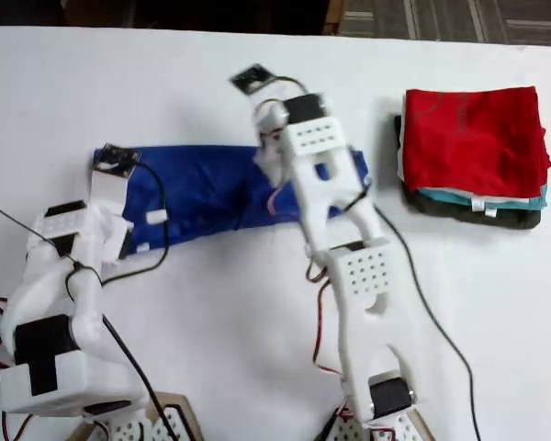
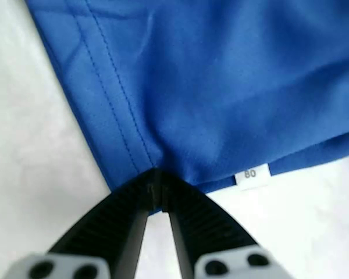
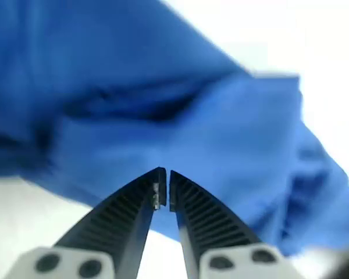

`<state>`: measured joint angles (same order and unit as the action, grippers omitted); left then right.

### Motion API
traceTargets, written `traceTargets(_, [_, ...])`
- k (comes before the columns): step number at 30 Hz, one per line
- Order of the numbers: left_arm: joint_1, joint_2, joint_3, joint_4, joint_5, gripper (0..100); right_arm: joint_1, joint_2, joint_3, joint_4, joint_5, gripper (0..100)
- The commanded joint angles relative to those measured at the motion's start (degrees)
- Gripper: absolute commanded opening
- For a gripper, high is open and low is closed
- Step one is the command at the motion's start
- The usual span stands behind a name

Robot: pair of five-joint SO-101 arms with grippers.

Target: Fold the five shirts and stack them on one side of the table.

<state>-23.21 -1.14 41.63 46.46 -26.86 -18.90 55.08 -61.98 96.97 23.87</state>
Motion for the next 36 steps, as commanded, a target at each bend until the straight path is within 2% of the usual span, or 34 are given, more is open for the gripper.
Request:
traceTargets(1, [0.2,-1.1,0.1,-1.0,0.1,3,5.1,-2.9,-2.5,2.9,4.4,1.8])
traceTargets(7, [0.2,-1.1,0.1,-1.0,0.1,3,10.2,-2.5,-1.8,3.1,5.0,1.8])
traceTargets(15, [0.2,-1.1,0.1,-1.0,0.1,3,15.9,6.3,-1.6,3.1,5.3,1.8])
traceTargets(19, [0.2,-1.1,0.1,-1.0,0.1,3,18.5,7.2,-1.1,4.2,10.8,1.8])
traceTargets(24, [0.2,-1.1,0.1,-1.0,0.1,3,22.5,4.2,-0.3,4.4,12.2,1.8])
traceTargets(26, [0.2,-1.1,0.1,-1.0,0.1,3,23.0,1.5,1.8,4.4,12.3,1.8])
traceTargets(29, [0.2,-1.1,0.1,-1.0,0.1,3,22.4,-3.7,8.8,4.4,16.4,1.8])
traceTargets(36, [0.2,-1.1,0.0,-1.1,0.1,3,17.0,-20.3,25.1,4.2,20.0,1.8])
